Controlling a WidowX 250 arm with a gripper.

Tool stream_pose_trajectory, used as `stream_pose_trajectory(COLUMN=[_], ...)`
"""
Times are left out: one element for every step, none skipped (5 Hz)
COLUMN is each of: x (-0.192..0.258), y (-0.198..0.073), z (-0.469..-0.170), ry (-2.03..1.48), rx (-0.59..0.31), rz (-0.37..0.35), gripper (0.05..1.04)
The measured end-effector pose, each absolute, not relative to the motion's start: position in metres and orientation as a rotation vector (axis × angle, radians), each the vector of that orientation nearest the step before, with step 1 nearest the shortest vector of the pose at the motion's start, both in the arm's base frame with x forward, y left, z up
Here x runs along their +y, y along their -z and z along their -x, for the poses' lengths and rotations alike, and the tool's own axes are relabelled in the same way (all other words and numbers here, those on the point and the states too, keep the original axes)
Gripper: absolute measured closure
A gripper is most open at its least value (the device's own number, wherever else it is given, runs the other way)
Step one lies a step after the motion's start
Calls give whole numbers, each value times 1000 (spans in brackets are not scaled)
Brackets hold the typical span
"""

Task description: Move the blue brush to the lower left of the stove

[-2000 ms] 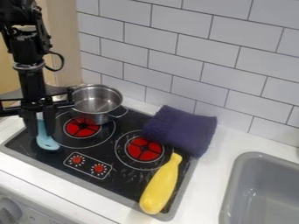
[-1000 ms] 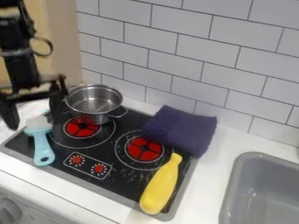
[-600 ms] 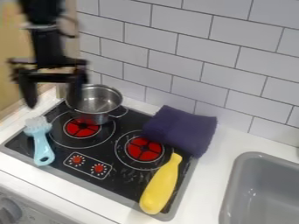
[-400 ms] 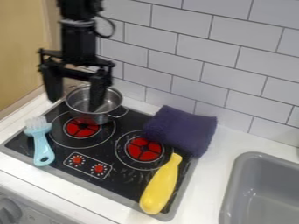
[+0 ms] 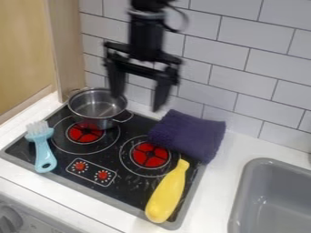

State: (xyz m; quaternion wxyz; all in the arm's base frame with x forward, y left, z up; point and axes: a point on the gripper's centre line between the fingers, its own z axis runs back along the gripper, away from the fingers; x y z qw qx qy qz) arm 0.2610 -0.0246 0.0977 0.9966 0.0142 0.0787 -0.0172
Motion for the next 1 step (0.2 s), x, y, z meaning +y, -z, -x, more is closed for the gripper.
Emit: stream_pose_trajectory(x=[-52], y=[-100], z=[-263], ry=[12], rx=[119], rz=[-73], gripper=[84])
